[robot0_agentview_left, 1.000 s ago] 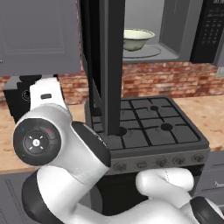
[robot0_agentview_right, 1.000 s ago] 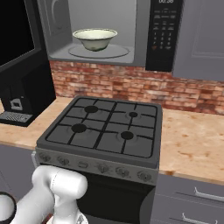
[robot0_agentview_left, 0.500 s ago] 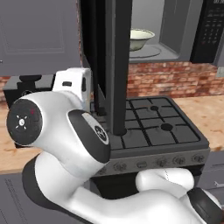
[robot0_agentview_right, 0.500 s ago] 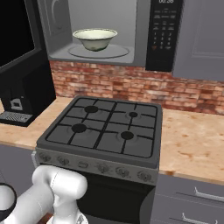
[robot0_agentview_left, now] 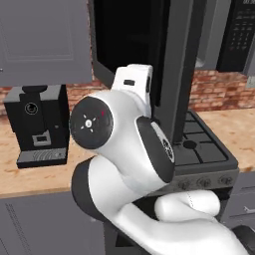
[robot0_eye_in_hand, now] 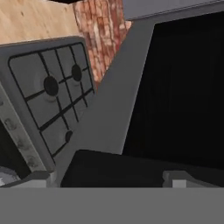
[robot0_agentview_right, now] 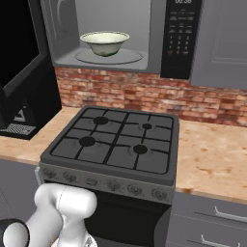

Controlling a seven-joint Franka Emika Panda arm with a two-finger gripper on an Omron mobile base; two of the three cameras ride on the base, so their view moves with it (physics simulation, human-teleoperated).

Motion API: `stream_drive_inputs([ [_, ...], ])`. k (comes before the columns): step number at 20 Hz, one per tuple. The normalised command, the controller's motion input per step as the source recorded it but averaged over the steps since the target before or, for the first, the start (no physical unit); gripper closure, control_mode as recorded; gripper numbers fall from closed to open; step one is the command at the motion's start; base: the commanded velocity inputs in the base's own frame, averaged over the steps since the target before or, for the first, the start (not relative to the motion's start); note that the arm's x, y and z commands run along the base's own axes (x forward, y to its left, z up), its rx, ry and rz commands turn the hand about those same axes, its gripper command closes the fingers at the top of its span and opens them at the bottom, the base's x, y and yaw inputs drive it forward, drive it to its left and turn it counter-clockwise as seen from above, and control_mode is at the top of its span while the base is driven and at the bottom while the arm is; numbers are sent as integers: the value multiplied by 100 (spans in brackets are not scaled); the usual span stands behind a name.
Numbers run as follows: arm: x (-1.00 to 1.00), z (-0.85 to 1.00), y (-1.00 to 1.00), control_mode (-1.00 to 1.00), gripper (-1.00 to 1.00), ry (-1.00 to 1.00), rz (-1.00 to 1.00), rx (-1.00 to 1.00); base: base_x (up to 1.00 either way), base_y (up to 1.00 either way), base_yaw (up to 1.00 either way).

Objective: Pick the avocado from the sink and place it in the bowl. Then pick the bowl and place it in the microwave. Then close the microwave door and press the start button.

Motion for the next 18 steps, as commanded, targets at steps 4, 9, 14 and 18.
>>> stream_drive_inputs([
  [4, 94, -4, -96, -100, -100, 8, 0, 0, 0, 0, 0],
  [9, 99, -1, -99, -100, -100, 4, 0, 0, 0, 0, 0],
  [14, 100, 0, -85, -100, -100, 5, 0, 0, 0, 0, 0],
  [18, 100, -1, -75, -100, -100, 11, 0, 0, 0, 0, 0],
])
